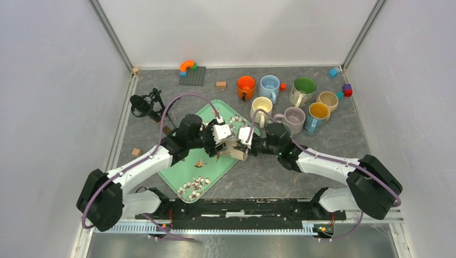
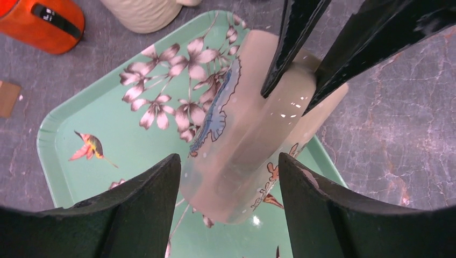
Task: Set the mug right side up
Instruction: Turn over the cup on the tray.
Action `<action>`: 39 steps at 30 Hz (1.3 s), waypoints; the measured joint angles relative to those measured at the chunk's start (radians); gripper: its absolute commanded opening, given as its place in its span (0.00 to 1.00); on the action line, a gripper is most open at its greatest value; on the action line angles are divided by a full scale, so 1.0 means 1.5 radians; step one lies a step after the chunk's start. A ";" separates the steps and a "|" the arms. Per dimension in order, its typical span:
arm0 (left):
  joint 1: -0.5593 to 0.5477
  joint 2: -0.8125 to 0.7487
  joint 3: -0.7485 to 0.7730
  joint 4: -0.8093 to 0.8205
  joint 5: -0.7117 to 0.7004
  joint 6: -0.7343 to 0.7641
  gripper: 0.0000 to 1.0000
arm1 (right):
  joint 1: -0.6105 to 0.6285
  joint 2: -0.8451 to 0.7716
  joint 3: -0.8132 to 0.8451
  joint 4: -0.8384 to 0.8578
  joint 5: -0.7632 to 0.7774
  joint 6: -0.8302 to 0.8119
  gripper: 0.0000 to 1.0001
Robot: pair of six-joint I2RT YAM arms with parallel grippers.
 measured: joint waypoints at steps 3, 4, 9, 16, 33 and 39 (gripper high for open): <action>-0.016 0.001 0.004 0.002 0.003 0.005 0.73 | 0.000 -0.007 -0.023 0.018 -0.001 -0.018 0.00; -0.020 0.001 0.005 0.002 0.003 0.006 0.73 | 0.000 -0.011 -0.030 0.027 -0.001 -0.025 0.00; -0.040 0.011 0.006 0.002 0.005 0.013 0.72 | 0.000 -0.022 -0.045 0.051 -0.007 -0.053 0.00; -0.050 0.034 0.023 0.000 0.019 0.013 0.60 | 0.000 -0.022 -0.050 0.078 -0.024 -0.087 0.00; -0.068 0.044 0.030 0.018 0.032 0.013 0.25 | -0.003 -0.022 -0.052 0.088 -0.028 -0.100 0.03; -0.073 0.047 0.013 0.054 0.027 0.012 0.02 | -0.005 -0.022 -0.057 0.087 -0.023 -0.085 0.34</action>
